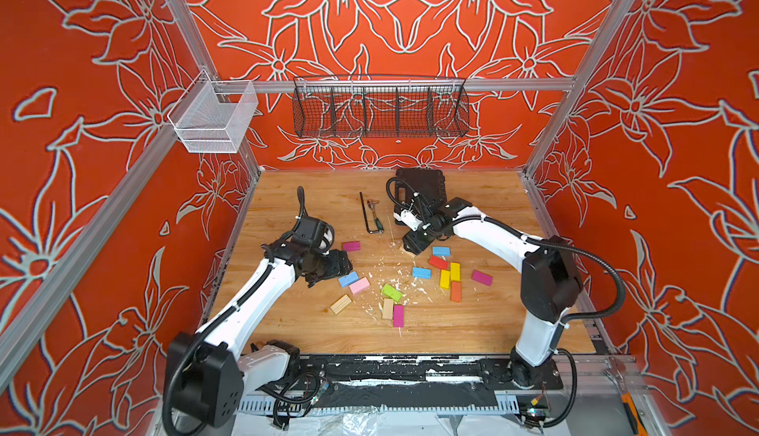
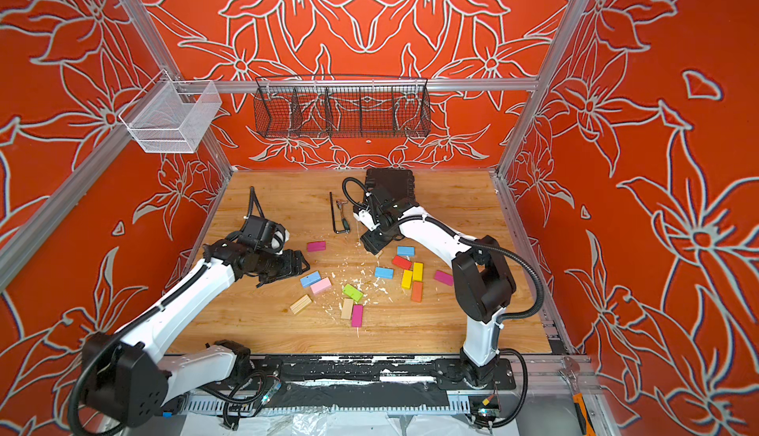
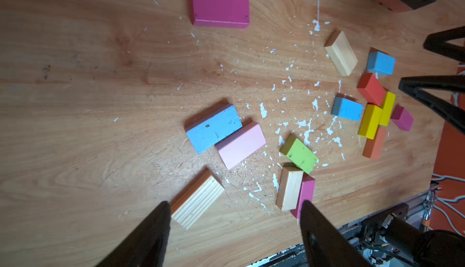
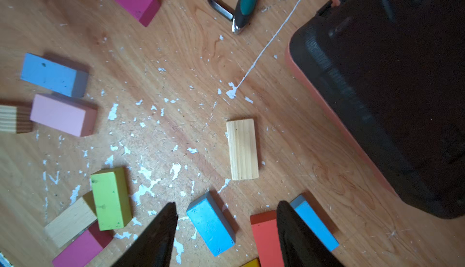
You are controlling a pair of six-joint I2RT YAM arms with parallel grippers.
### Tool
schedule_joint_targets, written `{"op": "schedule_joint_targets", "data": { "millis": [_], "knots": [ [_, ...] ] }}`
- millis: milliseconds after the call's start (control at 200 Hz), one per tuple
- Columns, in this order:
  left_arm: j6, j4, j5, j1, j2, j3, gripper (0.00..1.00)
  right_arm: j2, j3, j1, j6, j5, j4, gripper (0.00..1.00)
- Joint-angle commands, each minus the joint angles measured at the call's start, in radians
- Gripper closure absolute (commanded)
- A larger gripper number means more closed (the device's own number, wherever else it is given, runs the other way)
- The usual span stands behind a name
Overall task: Assemble the number 7 with building blocks
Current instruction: Pick up the building block from the center of the board.
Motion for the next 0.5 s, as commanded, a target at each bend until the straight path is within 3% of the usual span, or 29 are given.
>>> {"op": "schedule_joint_targets", "data": {
  "millis": [0, 300, 490],
  "knots": [
    [-0.016, 0.052, 0.033, 0.007, 0.075, 0.057, 0.2, 0.093, 0.055, 0.004, -0.021, 0.042, -0.046, 0.34],
    [-0.009, 0.097, 0.168, 0.086, 0.251, 0.142, 0.2, 0.216, 0.12, -0.018, -0.042, 0.072, -0.056, 0.33],
    [0.016, 0.056, 0.195, 0.097, 0.313, 0.182, 0.2, 0.254, 0.137, -0.021, -0.054, 0.064, -0.055, 0.33]
  ]
}}
